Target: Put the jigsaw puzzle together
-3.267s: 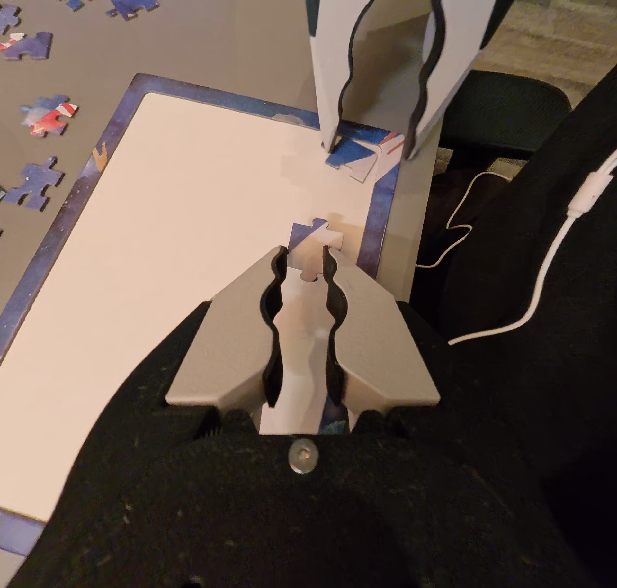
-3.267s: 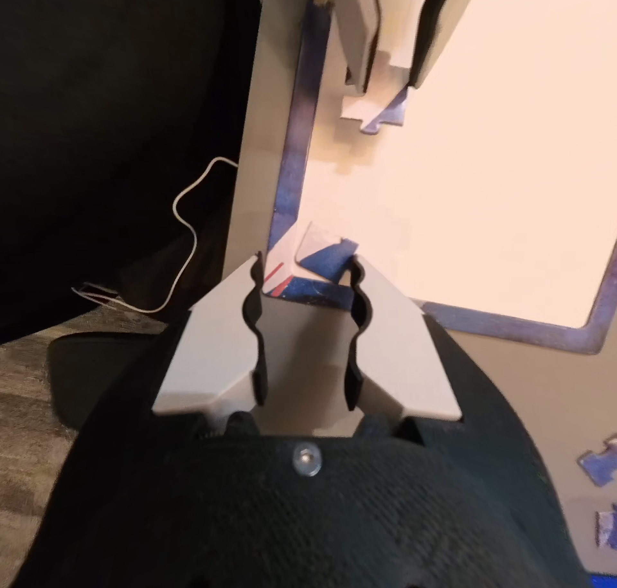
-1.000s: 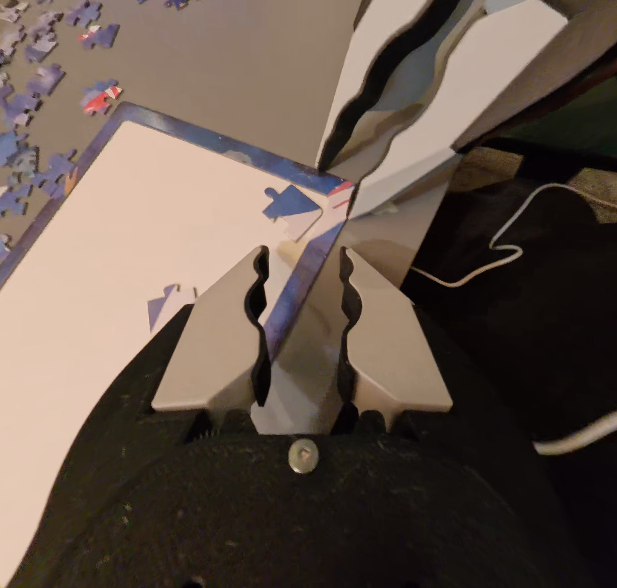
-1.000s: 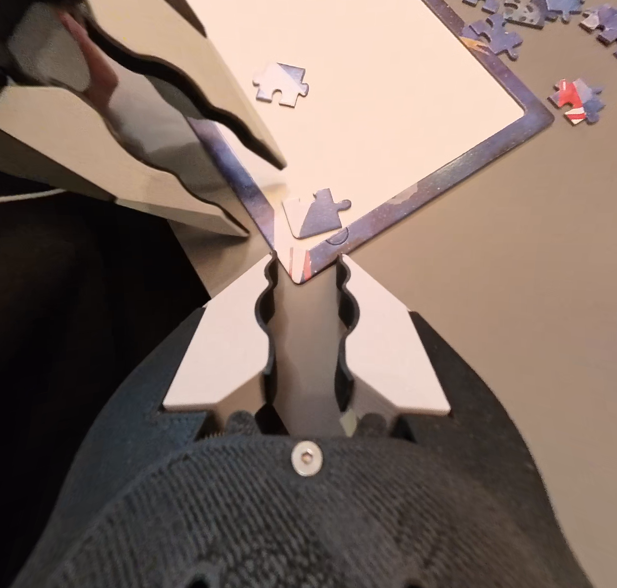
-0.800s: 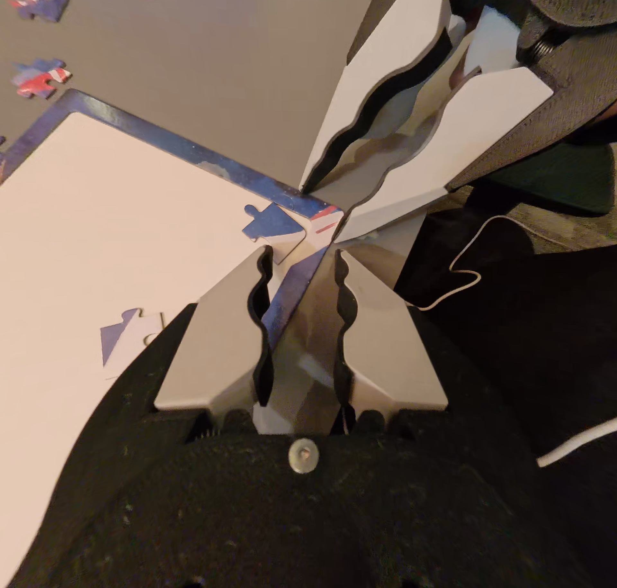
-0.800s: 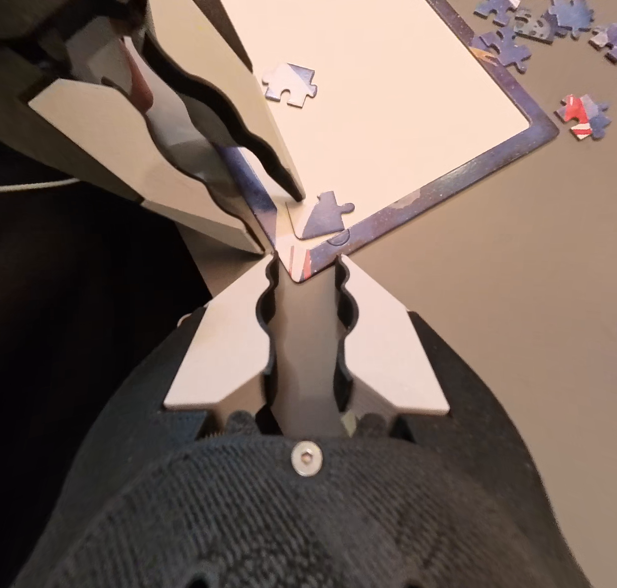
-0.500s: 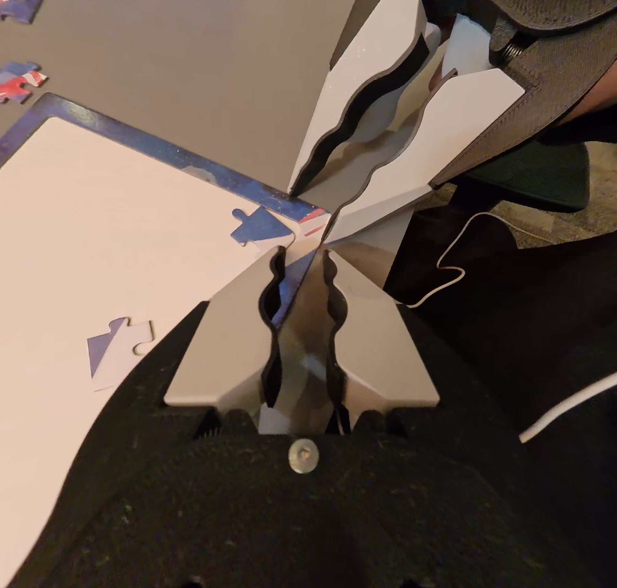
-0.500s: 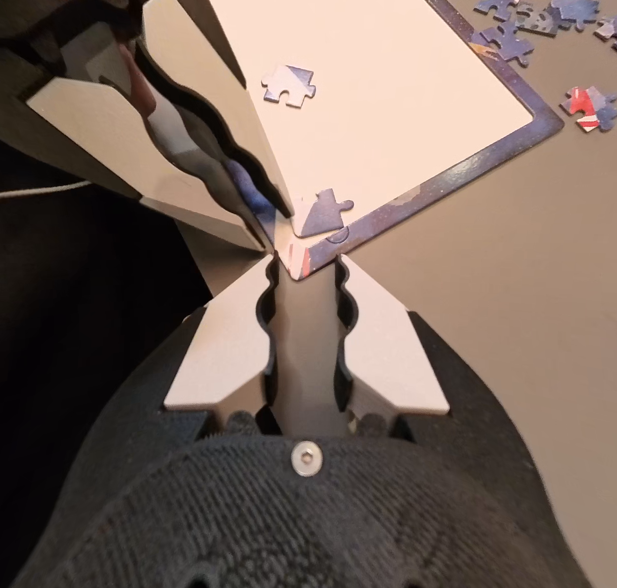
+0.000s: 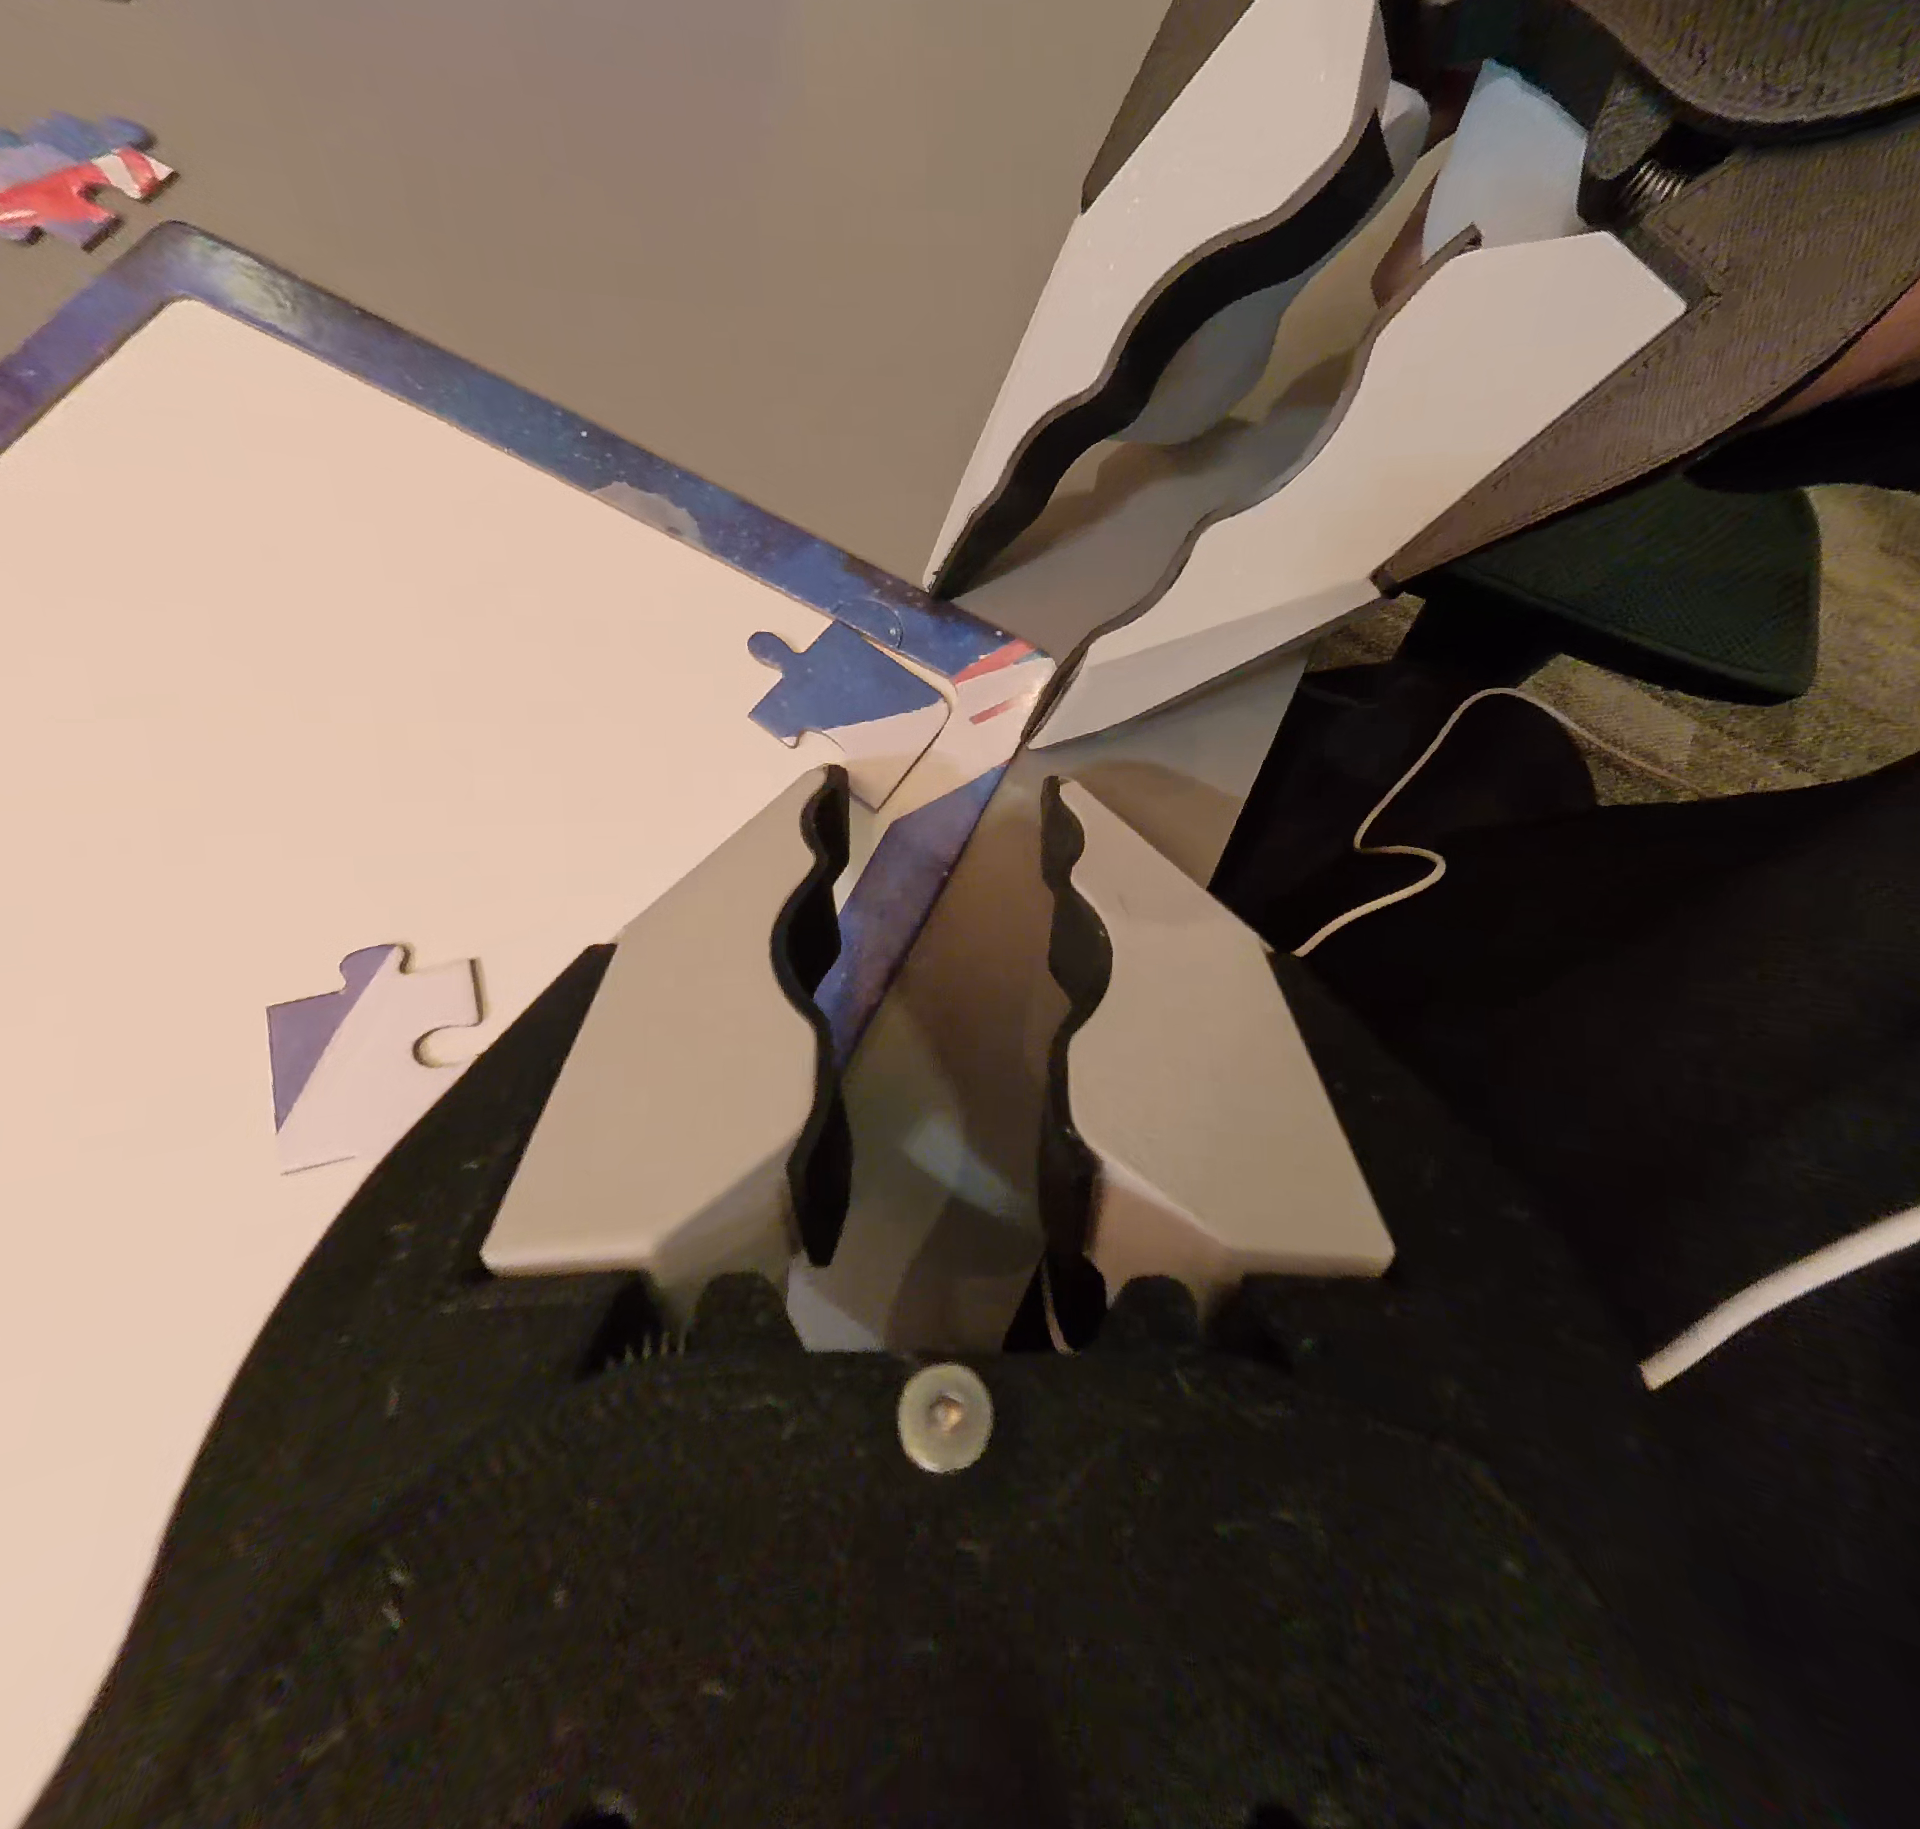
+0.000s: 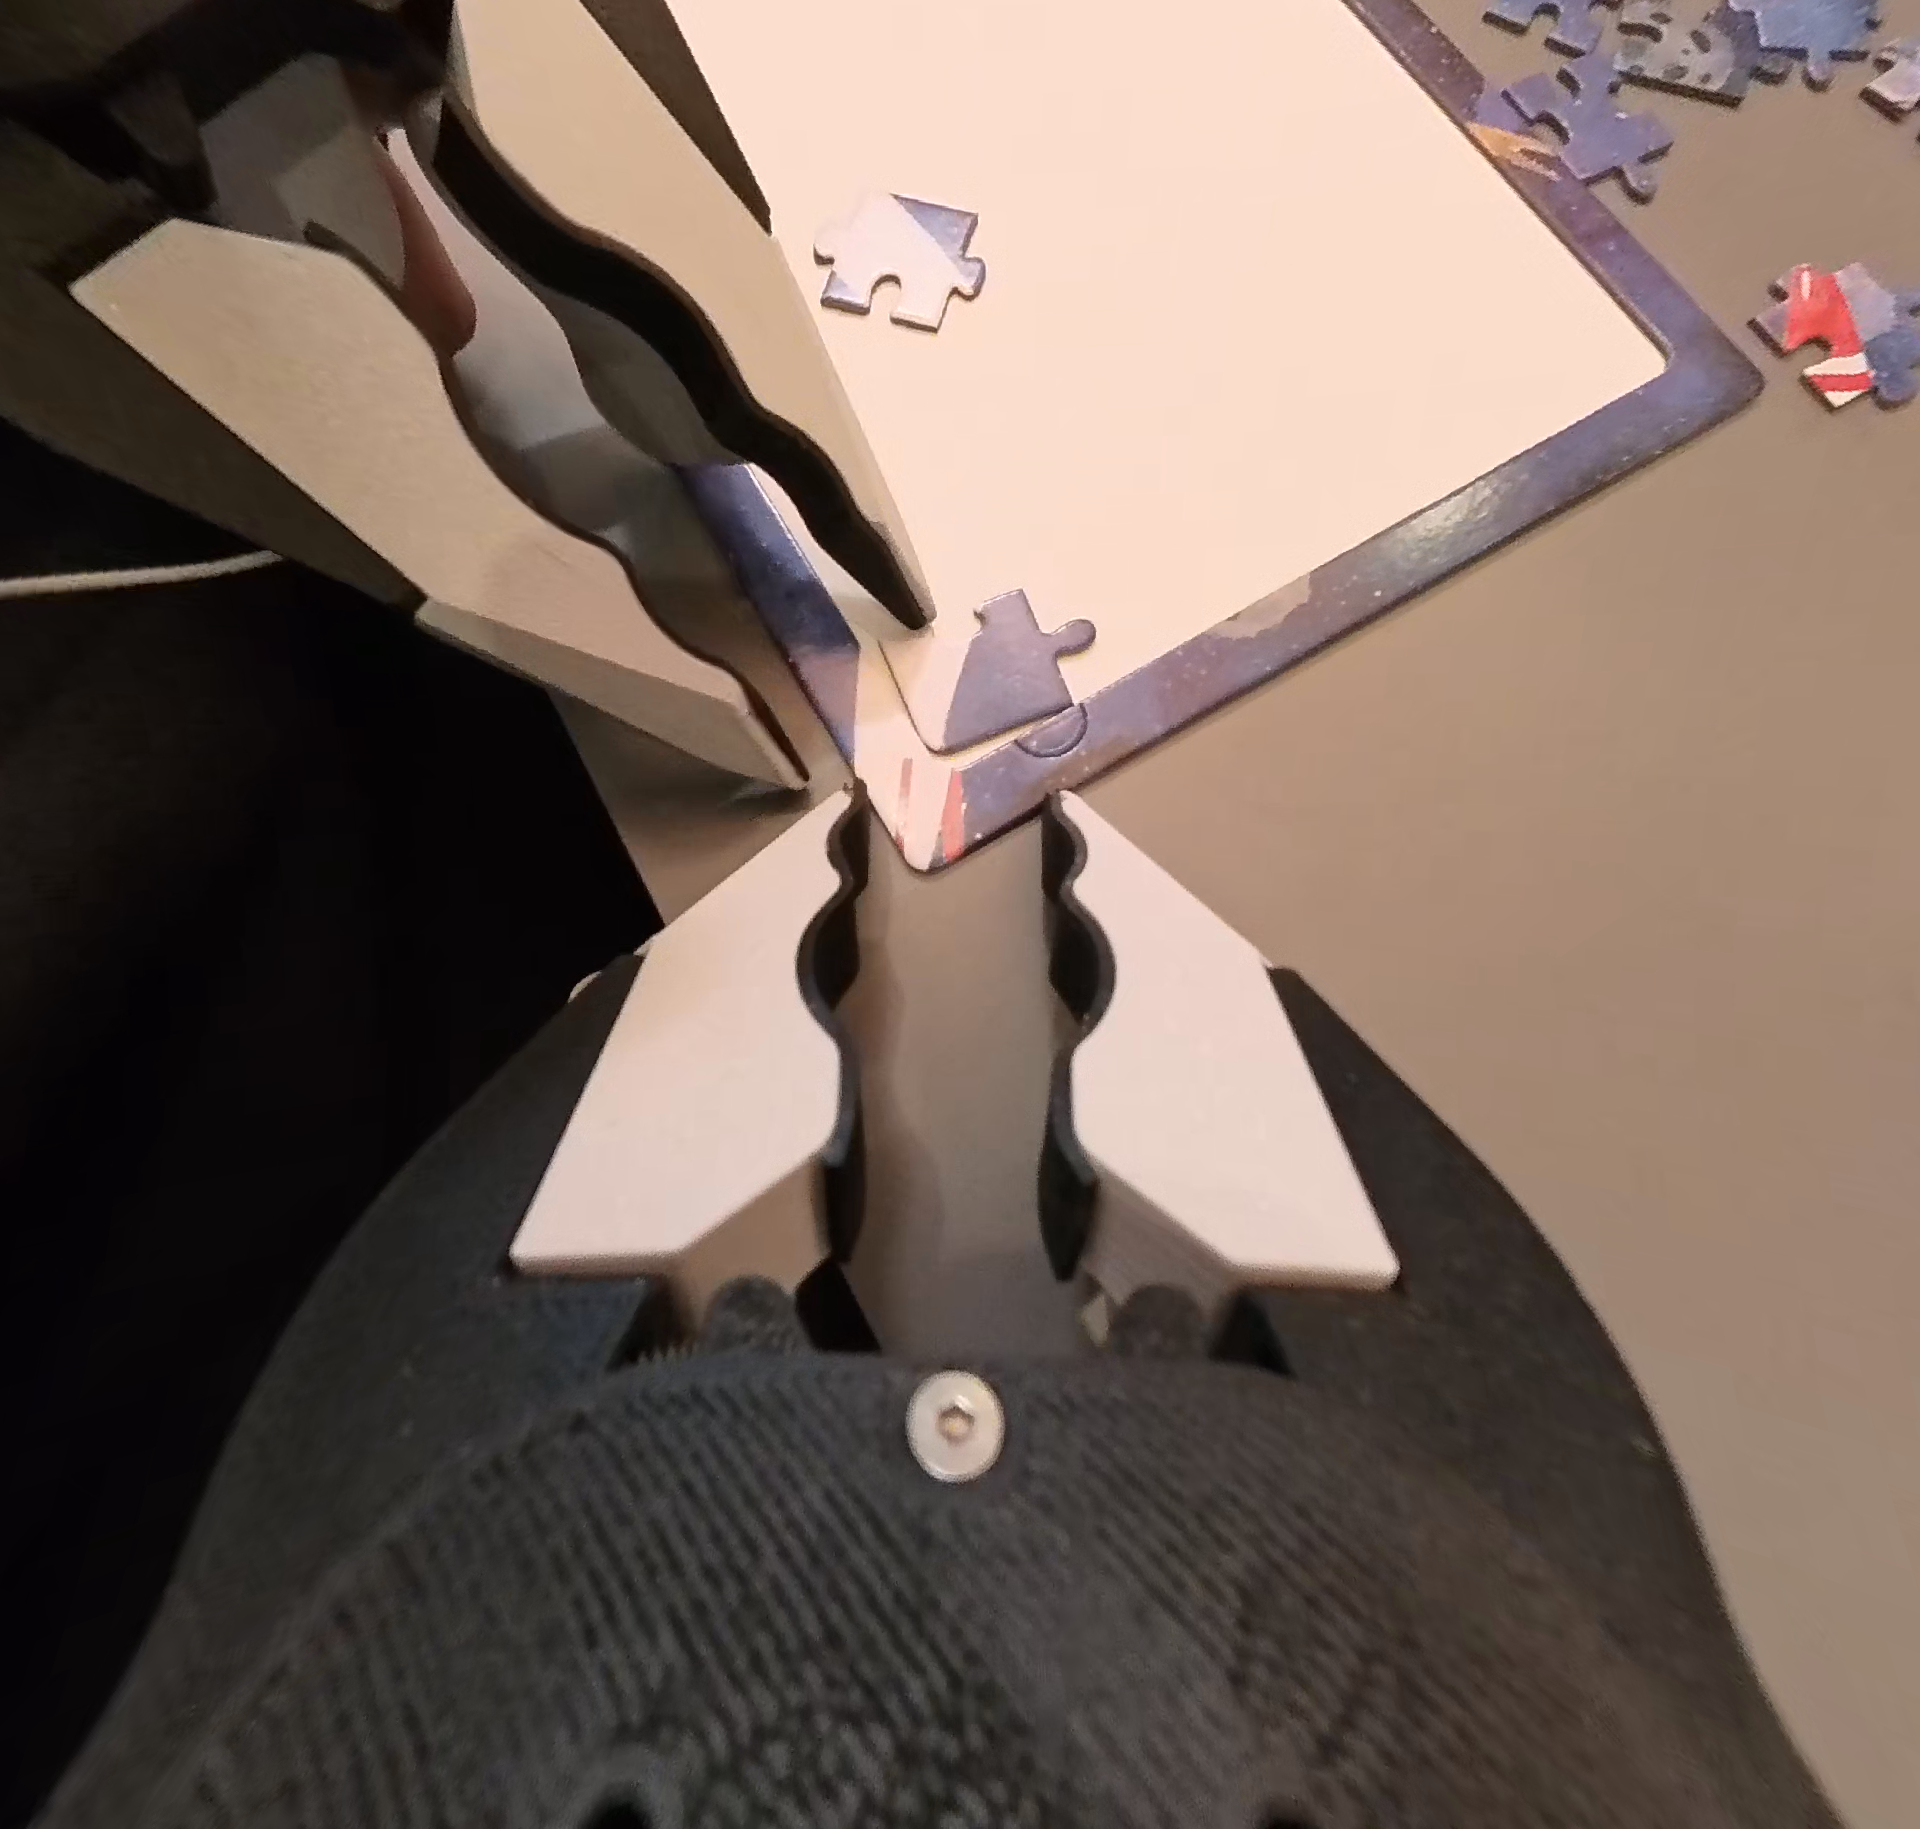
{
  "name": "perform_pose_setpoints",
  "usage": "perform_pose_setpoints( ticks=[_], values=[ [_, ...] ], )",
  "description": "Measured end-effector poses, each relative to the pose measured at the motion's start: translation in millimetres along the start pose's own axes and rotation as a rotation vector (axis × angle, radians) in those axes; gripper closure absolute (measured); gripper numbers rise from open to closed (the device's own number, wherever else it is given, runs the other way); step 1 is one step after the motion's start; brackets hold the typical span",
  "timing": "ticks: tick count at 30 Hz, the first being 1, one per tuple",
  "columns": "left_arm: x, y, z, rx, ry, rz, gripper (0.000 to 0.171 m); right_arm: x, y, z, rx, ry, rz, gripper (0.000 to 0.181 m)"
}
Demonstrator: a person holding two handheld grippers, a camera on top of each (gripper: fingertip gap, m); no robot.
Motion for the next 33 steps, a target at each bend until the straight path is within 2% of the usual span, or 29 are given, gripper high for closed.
perform_pose_setpoints(
  ticks=[5,7,10,16,20,25,33],
  values=[
    [-2.6,0.6,3.1,0.017,0.041,-0.022,0.141,0.1,0.0,-0.6,0.002,-0.004,-0.003,0.148],
    [-1.7,1.2,0.7,0.041,0.046,-0.023,0.148,0.0,-0.1,-0.2,-0.001,-0.004,-0.003,0.148],
    [0.9,2.8,-1.8,0.047,0.051,-0.012,0.148,0.1,-0.1,-0.2,-0.001,-0.003,-0.005,0.148],
    [4.5,2.6,2.8,-0.04,0.049,0.02,0.147,0.1,-0.1,0.1,-0.001,-0.003,-0.006,0.149],
    [-0.1,0.3,-2.9,0.026,0.112,-0.015,0.141,0.7,0.3,-1.0,0.006,-0.004,-0.001,0.147],
    [-3.2,1.1,-5.4,0.11,0.171,-0.039,0.144,1.4,0.7,-1.6,0.005,-0.012,0.0,0.148],
    [-2.3,0.1,-6.1,0.083,0.131,-0.029,0.144,1.5,0.7,-1.8,0.006,-0.012,-0.002,0.147]
  ],
)
Point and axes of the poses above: each gripper's, where its closed fingertips meet, y back along the fingers, x out of its underside, z = x × y across the jaws, the point moved 2 cm from there along y, back along the fingers, and after that the axes turned 12 degrees about z, right-handed, at the moved point
